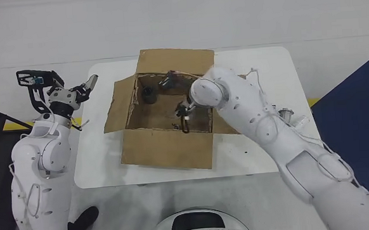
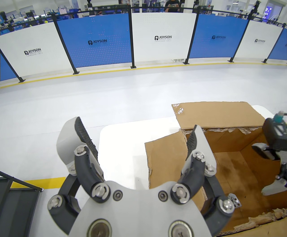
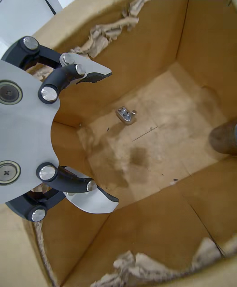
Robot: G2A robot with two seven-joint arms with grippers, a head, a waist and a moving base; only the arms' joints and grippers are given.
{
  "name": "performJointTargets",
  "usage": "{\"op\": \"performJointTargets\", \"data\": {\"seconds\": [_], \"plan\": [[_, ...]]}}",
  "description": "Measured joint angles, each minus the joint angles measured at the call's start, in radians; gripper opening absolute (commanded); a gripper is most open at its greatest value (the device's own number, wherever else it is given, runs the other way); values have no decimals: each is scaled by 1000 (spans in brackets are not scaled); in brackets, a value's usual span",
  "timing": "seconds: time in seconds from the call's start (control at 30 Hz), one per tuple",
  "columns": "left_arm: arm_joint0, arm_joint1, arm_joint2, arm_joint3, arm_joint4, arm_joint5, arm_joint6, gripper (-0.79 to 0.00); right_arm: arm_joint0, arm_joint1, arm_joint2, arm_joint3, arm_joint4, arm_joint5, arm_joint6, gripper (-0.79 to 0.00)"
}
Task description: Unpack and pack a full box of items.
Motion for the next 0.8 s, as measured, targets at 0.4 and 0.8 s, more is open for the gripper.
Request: {"op": "performJointTargets", "data": {"seconds": [0.4,0.8], "plan": [[0,0,0,0,0,0,0,0,74,-69,-101,222,108,-97,15,0],[0,0,0,0,0,0,0,0,68,-84,-135,325,129,-187,52,0]]}}
